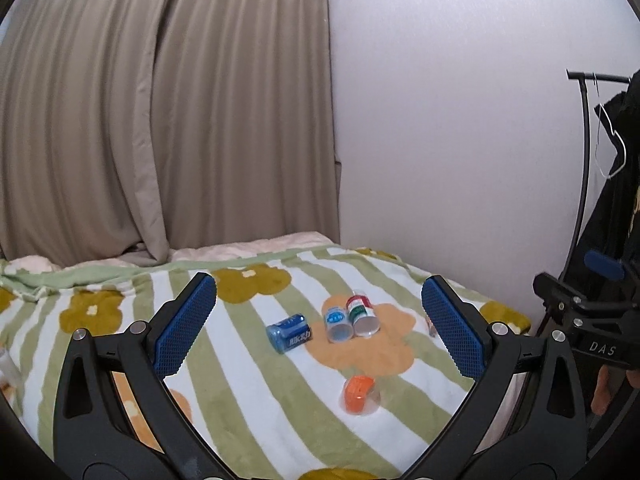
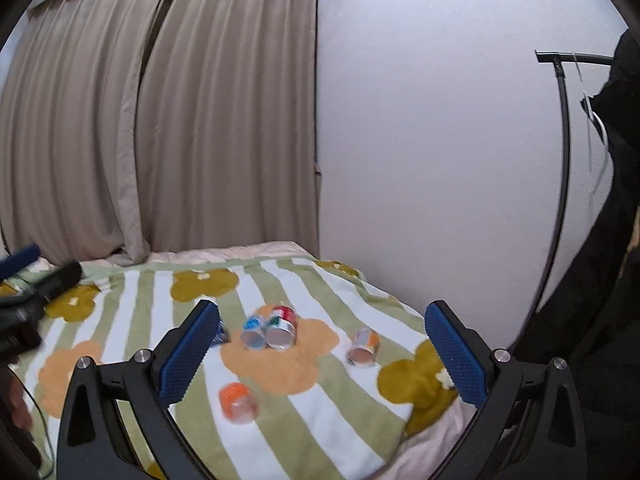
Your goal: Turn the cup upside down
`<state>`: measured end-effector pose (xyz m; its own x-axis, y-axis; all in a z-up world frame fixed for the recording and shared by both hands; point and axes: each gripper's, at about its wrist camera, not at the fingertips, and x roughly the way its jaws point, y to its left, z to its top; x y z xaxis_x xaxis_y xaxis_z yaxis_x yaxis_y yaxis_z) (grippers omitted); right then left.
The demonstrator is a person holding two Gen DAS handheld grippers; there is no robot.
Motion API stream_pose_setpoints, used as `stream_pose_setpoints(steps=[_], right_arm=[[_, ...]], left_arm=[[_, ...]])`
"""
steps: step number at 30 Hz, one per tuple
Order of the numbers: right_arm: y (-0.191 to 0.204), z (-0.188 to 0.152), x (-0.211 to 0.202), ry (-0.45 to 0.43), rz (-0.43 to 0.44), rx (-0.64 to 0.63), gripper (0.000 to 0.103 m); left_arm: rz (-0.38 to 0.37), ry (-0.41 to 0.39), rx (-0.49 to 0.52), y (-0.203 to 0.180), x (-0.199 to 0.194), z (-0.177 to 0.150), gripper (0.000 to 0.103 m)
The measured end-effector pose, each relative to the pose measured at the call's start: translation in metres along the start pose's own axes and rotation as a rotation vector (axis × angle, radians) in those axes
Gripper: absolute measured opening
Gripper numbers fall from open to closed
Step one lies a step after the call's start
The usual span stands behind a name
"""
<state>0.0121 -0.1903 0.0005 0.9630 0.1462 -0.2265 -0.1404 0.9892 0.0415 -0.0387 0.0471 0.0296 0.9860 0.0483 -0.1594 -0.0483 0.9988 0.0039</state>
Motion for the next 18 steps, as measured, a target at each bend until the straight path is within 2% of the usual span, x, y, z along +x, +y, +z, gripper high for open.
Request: stream_pose_setpoints(steps=[4, 18], right_arm=[[-0.0091, 0.0003, -0.0020, -0.014, -0.007, 0.028, 0.103], [-0.0085, -0.0029, -0.0053, -0.004, -0.020, 0.008, 0.103]], left_arm=[[0.009, -0.015, 0.017, -0.0040, -0.0016, -0.0008, 0.102], [-0.013, 0.014, 0.011, -0.0042, 0.0012, -0.0015, 0.102]])
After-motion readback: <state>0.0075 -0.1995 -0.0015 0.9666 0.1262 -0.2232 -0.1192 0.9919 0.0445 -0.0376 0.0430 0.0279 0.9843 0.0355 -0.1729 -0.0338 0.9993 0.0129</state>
